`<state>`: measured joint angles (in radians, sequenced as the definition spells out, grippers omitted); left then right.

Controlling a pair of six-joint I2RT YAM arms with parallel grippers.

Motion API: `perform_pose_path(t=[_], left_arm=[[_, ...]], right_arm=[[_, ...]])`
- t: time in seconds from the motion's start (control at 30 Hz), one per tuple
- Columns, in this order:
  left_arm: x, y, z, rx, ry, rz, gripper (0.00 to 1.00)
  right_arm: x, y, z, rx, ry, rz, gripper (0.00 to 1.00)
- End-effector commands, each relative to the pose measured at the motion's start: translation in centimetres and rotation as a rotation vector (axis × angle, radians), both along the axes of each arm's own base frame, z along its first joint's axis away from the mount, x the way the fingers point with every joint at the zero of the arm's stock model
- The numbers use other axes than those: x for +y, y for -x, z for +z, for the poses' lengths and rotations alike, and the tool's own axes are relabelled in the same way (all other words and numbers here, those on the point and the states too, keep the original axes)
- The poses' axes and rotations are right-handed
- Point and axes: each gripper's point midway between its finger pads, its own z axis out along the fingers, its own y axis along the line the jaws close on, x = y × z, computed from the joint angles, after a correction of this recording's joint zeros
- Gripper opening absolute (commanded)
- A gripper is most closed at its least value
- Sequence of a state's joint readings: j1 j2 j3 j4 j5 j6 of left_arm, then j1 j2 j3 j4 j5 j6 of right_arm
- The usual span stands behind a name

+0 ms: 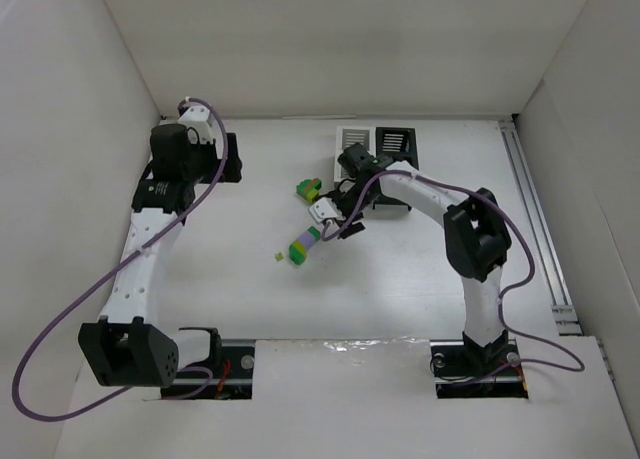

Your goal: Sort the legos into containers by color

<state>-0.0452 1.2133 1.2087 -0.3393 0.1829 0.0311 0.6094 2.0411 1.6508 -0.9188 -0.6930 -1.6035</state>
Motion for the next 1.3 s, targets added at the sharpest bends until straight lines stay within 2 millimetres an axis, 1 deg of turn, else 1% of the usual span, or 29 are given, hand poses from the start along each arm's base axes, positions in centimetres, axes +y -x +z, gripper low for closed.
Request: perform_pose_path(t=[0.0,0.03,0.07,0.1,0.13,0.2,0.23,0.3,0.33,0.4,0.47,0.5,0.57,0.63,0.67,0.7,0.73,0.77,0.8,0.83,0.87,0.9,0.93,0.97,1.0,1.07,1.1,1.2,1.27], left_arm=[[-0.3,0.0,0.8,-0.040,0.005,-0.023,1.00],[-0.3,0.0,0.8,-0.040,0.005,-0.023,1.00],[-0.5,0.1,0.8,-0.040,0.009,-0.031,1.00],[-0.5,-0.1,0.4,-0.029,0.009,-0.031,1.00],[-0.5,-0.1,0.4,-0.029,0.009,-0.031,1.00],[-0.6,-0.2,0.1,-0.021,0.004,-0.044,1.00],[-0.6,-0.4,-0.2,-0.012,0.004,-0.044,1.00],[-0.6,-0.4,-0.2,-0.012,0.004,-0.044,1.00],[-0.6,-0.5,0.0,-0.021,0.004,-0.044,1.00],[-0.8,-0.5,0.0,-0.021,0.009,-0.052,1.00],[-0.8,-0.5,0.0,-0.021,0.009,-0.052,1.00],[-0.8,-0.4,-0.4,-0.012,0.008,-0.052,1.00],[-0.9,-0.5,-0.7,-0.003,0.012,-0.060,1.00],[-0.9,-0.5,-0.7,-0.003,0.013,-0.060,1.00],[-0.9,-0.4,-1.1,0.006,0.012,-0.060,1.00],[-0.9,-0.5,-1.0,-0.003,0.013,-0.060,1.00],[-0.9,-0.5,-1.0,-0.003,0.013,-0.060,1.00],[-0.9,-0.5,-1.0,-0.003,0.013,-0.060,1.00],[-0.9,-0.5,-1.0,-0.003,0.013,-0.060,1.00],[-0.9,-0.5,-1.0,-0.003,0.013,-0.060,1.00],[-0.9,-0.5,-1.0,-0.003,0.013,-0.060,1.00],[-0.9,-0.4,-1.4,0.004,0.005,-0.064,1.00],[-0.9,-0.4,-1.4,0.004,0.004,-0.064,1.00],[-0.7,-0.5,-1.4,0.004,0.000,-0.056,1.00],[-0.7,-0.5,-1.4,0.004,0.000,-0.056,1.00],[-0.6,-0.5,-1.4,0.004,-0.004,-0.048,1.00],[-0.6,-0.5,-1.4,0.004,-0.004,-0.048,1.00],[-0.2,-0.6,-1.4,0.003,-0.012,-0.043,1.00],[-0.2,-0.6,-1.4,0.003,-0.012,-0.043,1.00]], right_arm=[[1.3,0.0,1.2,-0.048,-0.014,0.074,0.75],[1.6,-0.2,1.5,-0.070,-0.010,0.079,0.75],[1.7,-0.6,1.3,-0.079,0.002,0.075,0.75],[1.9,-0.4,0.6,-0.077,0.019,0.085,0.75],[1.8,-0.8,0.8,-0.097,0.029,0.079,0.75],[2.2,-0.9,0.3,-0.099,0.050,0.087,0.75],[2.4,-0.5,0.5,-0.100,0.052,0.104,0.75],[2.5,-0.5,-0.4,-0.099,0.082,0.108,0.76],[2.5,-0.5,-0.4,-0.099,0.082,0.108,0.76],[3.0,-0.6,-1.0,-0.101,0.093,0.117,0.76],[3.3,-0.5,-1.3,-0.104,0.102,0.124,0.76],[3.4,-0.7,-1.0,-0.112,0.097,0.124,0.76],[3.5,-0.8,-1.6,-0.098,0.104,0.116,0.76],[3.6,-0.9,-1.8,-0.098,0.104,0.116,0.76],[3.6,-0.9,-1.8,-0.098,0.104,0.116,0.76],[3.6,-0.9,-2.3,-0.089,0.111,0.117,0.76],[3.6,-1.2,-2.0,-0.103,0.114,0.114,0.75],[3.6,-1.2,-2.6,-0.093,0.121,0.114,0.75],[3.9,-0.9,-2.3,-0.090,0.122,0.116,0.75],[4.2,-1.2,-2.2,-0.096,0.117,0.116,0.75],[4.1,-1.1,-2.6,-0.082,0.127,0.117,0.75],[4.2,-1.2,-2.3,-0.085,0.125,0.117,0.75],[4.1,-1.0,-2.7,-0.070,0.136,0.118,0.73],[4.3,-1.3,-2.3,-0.080,0.129,0.117,0.73],[4.2,-1.2,-2.8,-0.073,0.135,0.118,0.73],[4.5,-1.6,-2.7,-0.080,0.129,0.117,0.73],[4.6,-1.2,-2.8,-0.079,0.141,0.125,0.73],[4.8,-1.4,-2.7,-0.080,0.141,0.125,0.73],[4.8,-1.4,-3.1,-0.079,0.144,0.134,0.72]])
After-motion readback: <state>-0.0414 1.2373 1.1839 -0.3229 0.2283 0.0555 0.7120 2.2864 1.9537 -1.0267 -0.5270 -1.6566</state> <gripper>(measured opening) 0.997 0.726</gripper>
